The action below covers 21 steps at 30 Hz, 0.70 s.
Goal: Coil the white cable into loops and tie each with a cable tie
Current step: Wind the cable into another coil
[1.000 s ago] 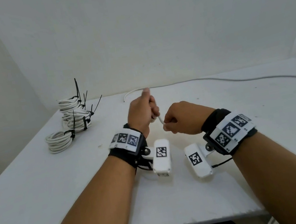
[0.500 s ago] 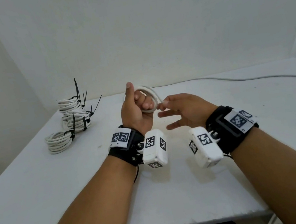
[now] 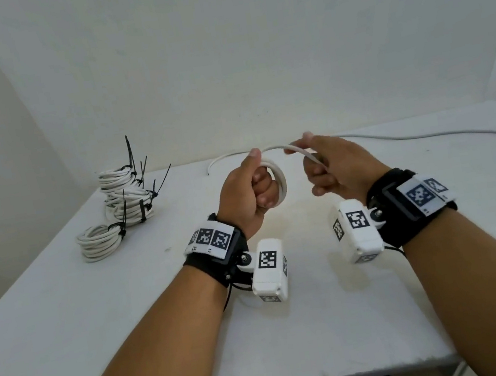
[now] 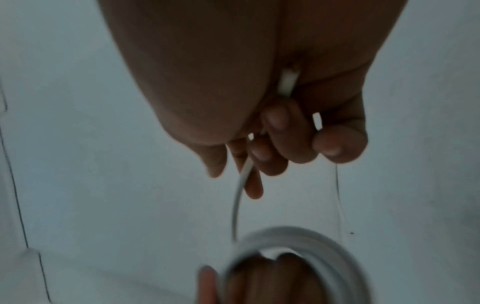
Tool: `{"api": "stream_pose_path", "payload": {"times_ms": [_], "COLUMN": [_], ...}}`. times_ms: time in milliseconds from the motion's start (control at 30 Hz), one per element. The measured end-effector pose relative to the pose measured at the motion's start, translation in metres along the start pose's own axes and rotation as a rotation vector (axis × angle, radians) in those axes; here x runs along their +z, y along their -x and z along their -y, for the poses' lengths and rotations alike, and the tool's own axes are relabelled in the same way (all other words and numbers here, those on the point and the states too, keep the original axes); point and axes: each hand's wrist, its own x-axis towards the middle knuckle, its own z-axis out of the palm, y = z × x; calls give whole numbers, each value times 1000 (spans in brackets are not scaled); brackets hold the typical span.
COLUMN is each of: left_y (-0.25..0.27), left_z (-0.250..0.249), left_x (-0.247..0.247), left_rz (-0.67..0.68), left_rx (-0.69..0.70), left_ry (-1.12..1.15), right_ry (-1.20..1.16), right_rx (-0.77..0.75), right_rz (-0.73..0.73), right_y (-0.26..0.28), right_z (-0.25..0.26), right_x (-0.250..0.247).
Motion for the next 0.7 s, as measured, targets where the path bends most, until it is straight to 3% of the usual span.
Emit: {"api": "stream_pose_path", "payload": {"times_ms": [200, 300, 467, 600, 700], "left_y": [-3, 0, 1, -4, -8], "left_z": [2, 3, -3, -7, -10], "left_x": [-2, -5, 0, -18, -37], "left_rz": [38, 81, 181, 239, 189], "left_rx": [69, 89, 43, 3, -35], "left_ry": [40, 44, 2, -206, -382], "right_ry": [205, 178, 194, 598, 909], "right_rx": [-8, -39, -186, -285, -362], "right_rz": [111, 172, 78, -47, -25], "right_y": [4, 3, 0, -1, 0], "right_z": [-10, -10, -15, -14, -9], "right_x": [21, 23, 18, 14, 14]}}
